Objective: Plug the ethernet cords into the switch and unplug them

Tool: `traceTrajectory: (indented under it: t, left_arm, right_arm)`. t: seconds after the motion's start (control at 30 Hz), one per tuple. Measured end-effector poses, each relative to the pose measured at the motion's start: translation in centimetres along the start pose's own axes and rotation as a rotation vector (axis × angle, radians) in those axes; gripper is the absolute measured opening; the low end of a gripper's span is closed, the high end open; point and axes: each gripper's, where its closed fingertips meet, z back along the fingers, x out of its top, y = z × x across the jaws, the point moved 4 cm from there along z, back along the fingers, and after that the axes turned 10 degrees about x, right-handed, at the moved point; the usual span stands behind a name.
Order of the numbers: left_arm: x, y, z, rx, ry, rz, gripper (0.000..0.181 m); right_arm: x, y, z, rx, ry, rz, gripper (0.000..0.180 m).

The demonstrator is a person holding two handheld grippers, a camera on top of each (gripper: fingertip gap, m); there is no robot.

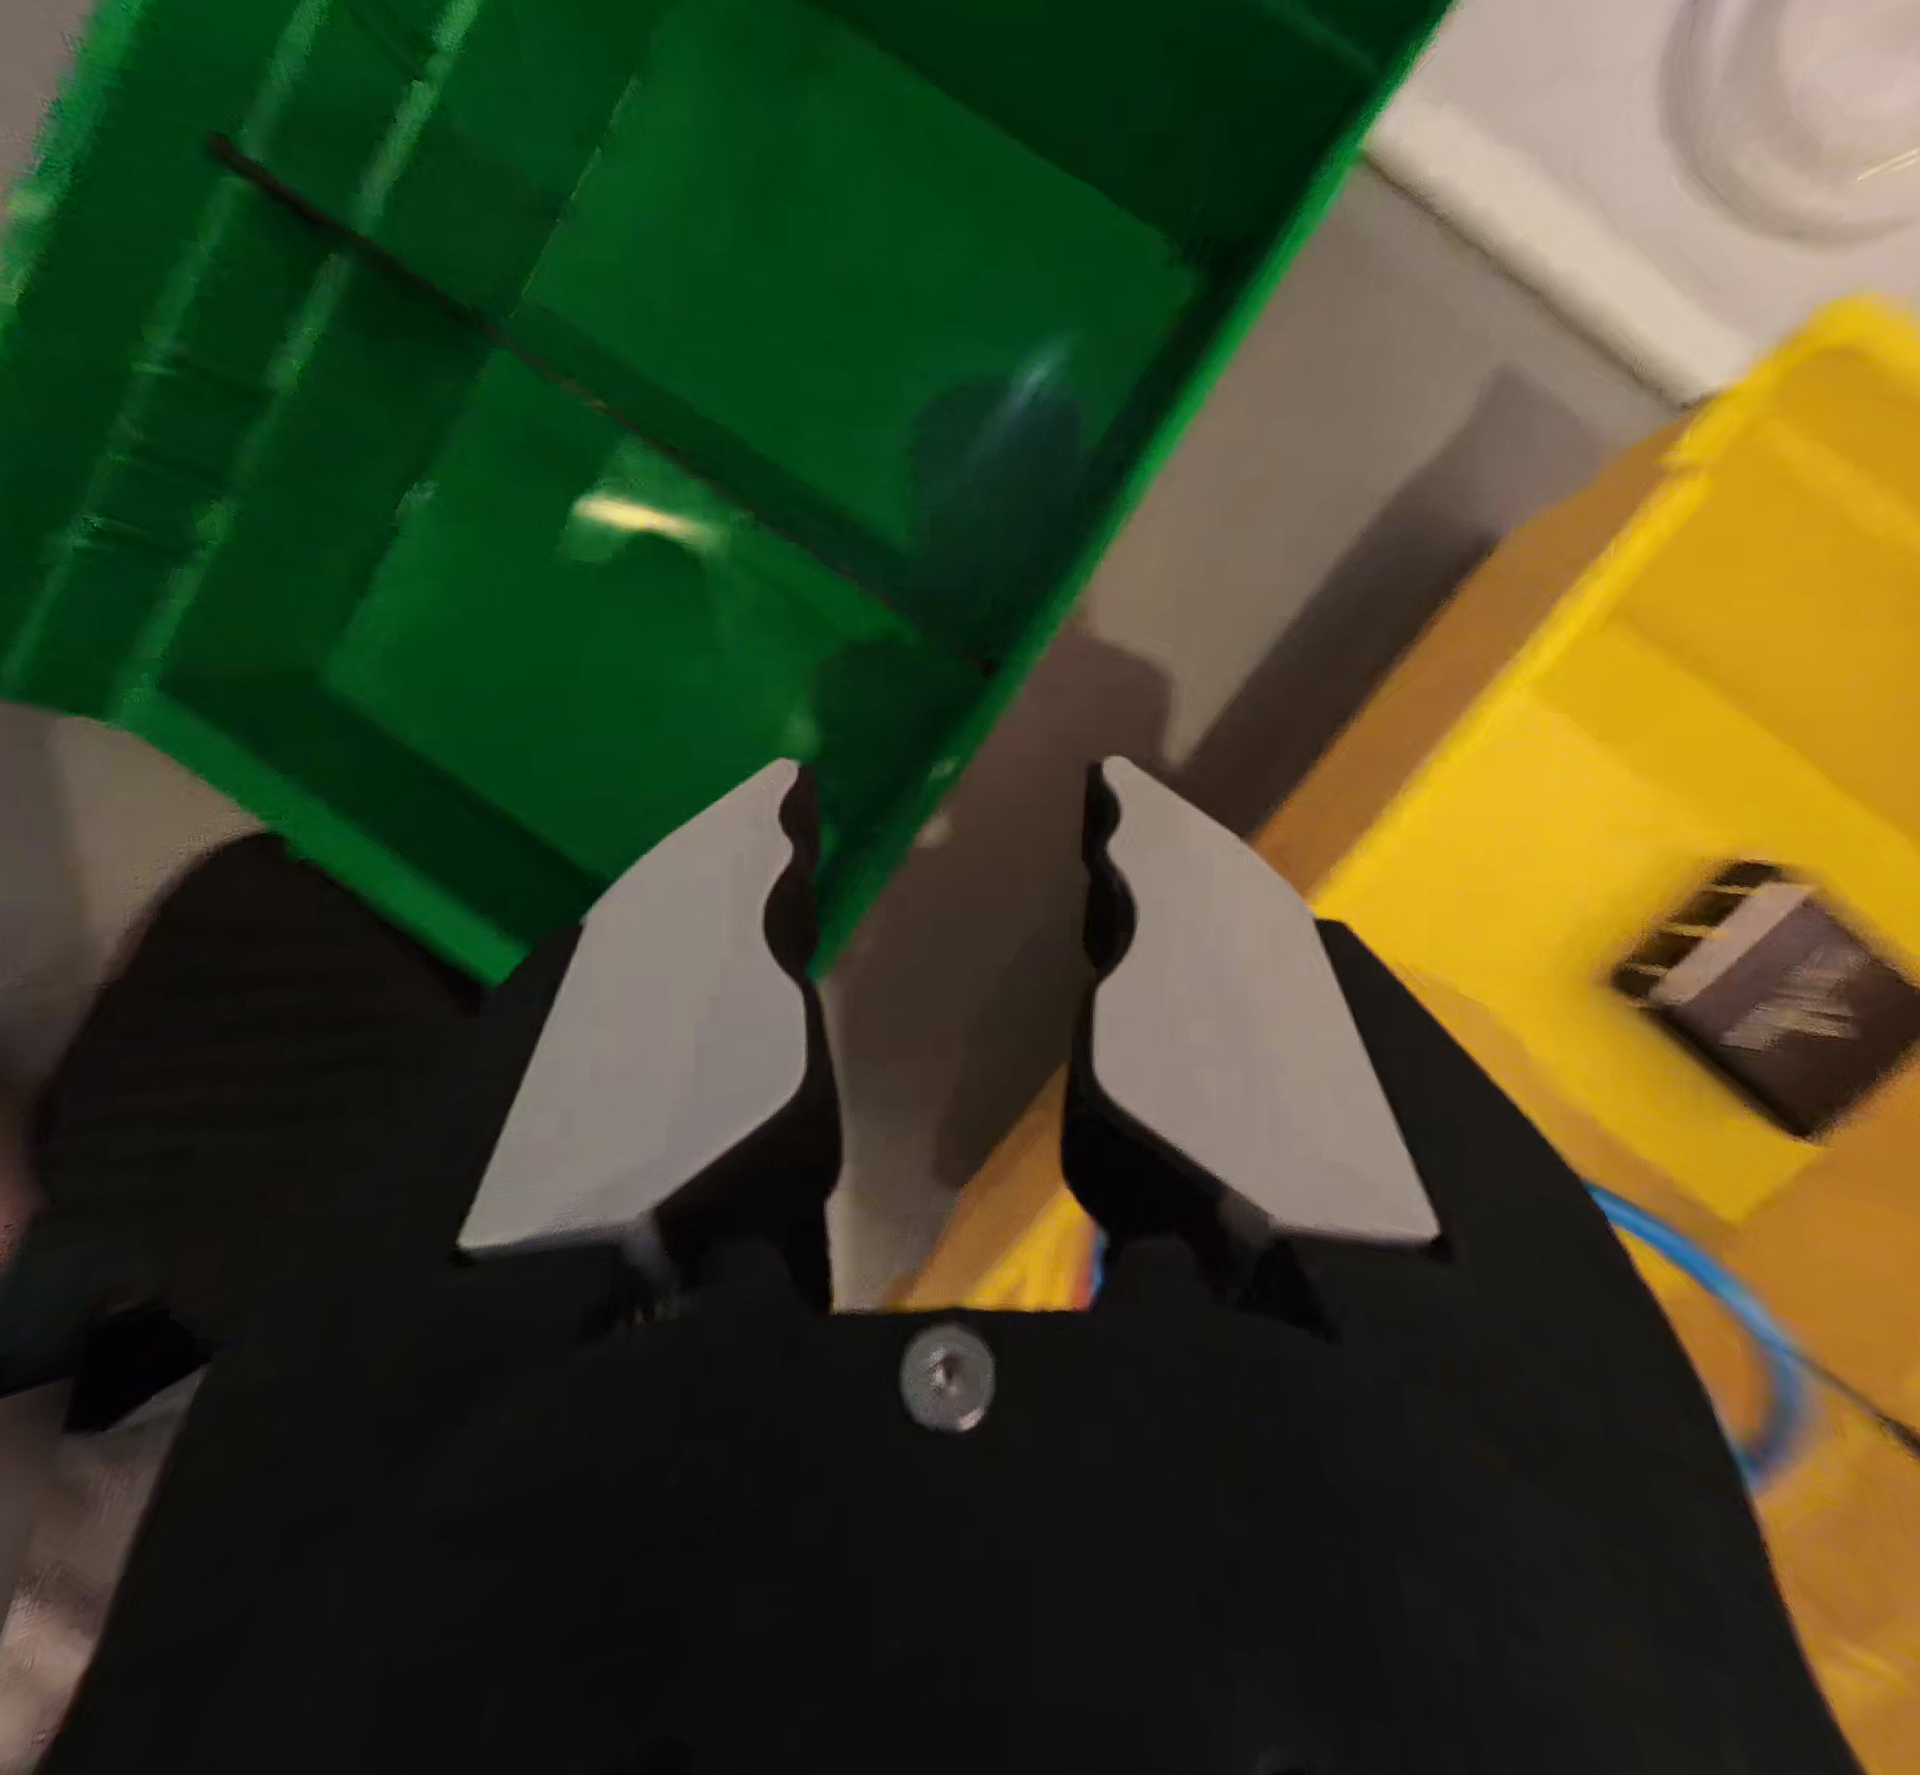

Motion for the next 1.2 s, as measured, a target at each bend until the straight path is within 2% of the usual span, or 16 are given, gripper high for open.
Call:
traceTrajectory:
  t: [0.03,0.1,0.27,0.37,0.4,0.47,0.6,0.77,0.9,1.03,1.1,1.2]
  left_arm:
    - [0.1,-0.1,0.2,-0.004,-0.010,0.000,0.044]
    - [0.3,-0.3,0.5,-0.021,-0.028,-0.008,0.043]
    - [0.6,-1.0,1.3,-0.066,-0.075,-0.029,0.041]
    - [0.8,-1.2,2.0,-0.076,-0.106,-0.039,0.040]
    - [0.9,-1.2,2.2,-0.081,-0.117,-0.039,0.039]
    - [0.9,-1.3,2.6,-0.088,-0.133,-0.037,0.039]
    - [1.5,-1.3,4.3,-0.088,-0.210,-0.016,0.038]
    - [2.5,-2.3,9.4,-0.121,-0.436,0.023,0.038]
    - [3.0,-3.2,14.6,-0.112,-0.681,0.077,0.050]
    - [2.6,-5.0,18.6,-0.180,-0.846,0.097,0.071]
    - [2.2,-6.3,19.3,-0.242,-0.853,0.057,0.073]
    - [2.2,-8.6,17.7,-0.333,-0.749,-0.026,0.077]
  right_arm:
    - [-0.1,0.7,-0.6,0.071,0.027,-0.063,0.048]
    - [-0.5,1.2,-1.9,0.106,0.073,-0.139,0.046]
    - [-1.5,-0.2,-4.6,-0.003,0.125,-0.221,0.043]
    - [-2.8,0.1,-6.4,0.008,0.219,-0.267,0.021]
    - [-2.9,0.0,-6.6,0.006,0.239,-0.279,0.020]
    - [-2.8,-0.4,-6.5,0.003,0.247,-0.334,0.010]
    - [-2.5,-0.9,-5.9,0.021,0.278,-0.385,0.006]
    - [-1.1,0.2,-3.8,0.033,0.362,-0.344,0.007]
    - [0.8,1.5,0.2,0.071,0.355,-0.290,0.007]
    - [1.4,-0.3,7.6,0.128,0.270,-0.299,0.007]
    - [0.4,-2.7,12.4,0.127,0.218,-0.310,0.007]
    - [-3.1,-7.9,19.9,0.106,0.118,-0.370,0.006]
